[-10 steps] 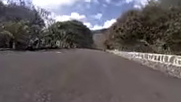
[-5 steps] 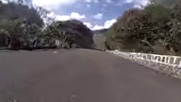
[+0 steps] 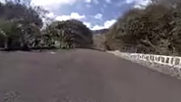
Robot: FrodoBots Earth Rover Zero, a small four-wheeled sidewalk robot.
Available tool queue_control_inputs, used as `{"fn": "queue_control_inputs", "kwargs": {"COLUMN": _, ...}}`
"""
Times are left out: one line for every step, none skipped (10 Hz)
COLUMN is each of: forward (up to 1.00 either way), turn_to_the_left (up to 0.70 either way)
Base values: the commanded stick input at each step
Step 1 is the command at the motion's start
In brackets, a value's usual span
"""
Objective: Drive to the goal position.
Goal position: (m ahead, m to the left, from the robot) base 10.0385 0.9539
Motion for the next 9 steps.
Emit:
{"fn": "queue_control_inputs", "kwargs": {"forward": 0.70, "turn_to_the_left": 0.00}}
{"fn": "queue_control_inputs", "kwargs": {"forward": 0.70, "turn_to_the_left": 0.00}}
{"fn": "queue_control_inputs", "kwargs": {"forward": 0.70, "turn_to_the_left": 0.00}}
{"fn": "queue_control_inputs", "kwargs": {"forward": 0.70, "turn_to_the_left": 0.00}}
{"fn": "queue_control_inputs", "kwargs": {"forward": 0.70, "turn_to_the_left": 0.00}}
{"fn": "queue_control_inputs", "kwargs": {"forward": 0.70, "turn_to_the_left": 0.00}}
{"fn": "queue_control_inputs", "kwargs": {"forward": 0.70, "turn_to_the_left": 0.00}}
{"fn": "queue_control_inputs", "kwargs": {"forward": 0.70, "turn_to_the_left": 0.00}}
{"fn": "queue_control_inputs", "kwargs": {"forward": 0.70, "turn_to_the_left": 0.00}}
